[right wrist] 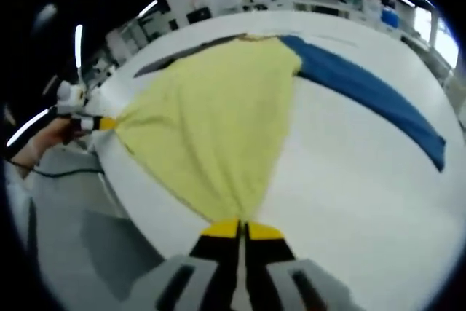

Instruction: Fold the garment on the visible template until the final outline fits inside the template.

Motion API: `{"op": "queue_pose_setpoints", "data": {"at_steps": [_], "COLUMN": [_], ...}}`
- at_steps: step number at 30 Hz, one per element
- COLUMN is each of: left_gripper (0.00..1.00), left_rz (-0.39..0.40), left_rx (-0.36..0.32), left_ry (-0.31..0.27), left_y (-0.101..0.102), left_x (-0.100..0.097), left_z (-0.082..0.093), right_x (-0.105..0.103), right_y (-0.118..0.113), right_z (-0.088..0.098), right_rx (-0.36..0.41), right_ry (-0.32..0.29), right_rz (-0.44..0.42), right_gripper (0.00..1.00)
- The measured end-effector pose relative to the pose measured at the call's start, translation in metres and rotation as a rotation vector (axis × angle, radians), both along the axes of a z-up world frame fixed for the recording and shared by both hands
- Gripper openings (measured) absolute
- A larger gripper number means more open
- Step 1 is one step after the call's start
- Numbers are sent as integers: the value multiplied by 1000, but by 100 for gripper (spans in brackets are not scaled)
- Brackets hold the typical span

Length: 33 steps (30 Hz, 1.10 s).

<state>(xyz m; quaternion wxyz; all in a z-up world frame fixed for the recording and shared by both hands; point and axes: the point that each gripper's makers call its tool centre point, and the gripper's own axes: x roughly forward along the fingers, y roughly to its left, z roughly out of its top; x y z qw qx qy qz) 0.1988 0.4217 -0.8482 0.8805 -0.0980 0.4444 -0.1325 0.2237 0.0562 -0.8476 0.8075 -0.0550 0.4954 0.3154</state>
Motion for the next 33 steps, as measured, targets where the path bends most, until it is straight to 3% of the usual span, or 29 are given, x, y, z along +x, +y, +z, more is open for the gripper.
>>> {"op": "queue_pose_setpoints", "data": {"at_steps": [7,11,17,25,30,33], "left_gripper": [2,9,7,2,10,8], "left_rz": [-8,0,1,-46,-41,-55], "left_rx": [5,21,15,82,122,138], "left_ry": [-7,-13,-35,-9,-16,-12], "left_y": [0,0,-5,-6,2,4], "left_x": [-1,-1,4,1,3,2], "left_z": [0,3,11,3,6,4], "right_x": [0,1,1,0,0,1], "right_y": [1,2,2,2,3,2], "right_z": [-1,-2,-2,-2,-2,-2], "right_rx": [9,6,8,12,14,17], "right_ry": [0,-6,-7,-8,-6,-4], "right_rz": [0,6,5,-1,-5,-7], "right_gripper": [0,0,0,0,0,0]}}
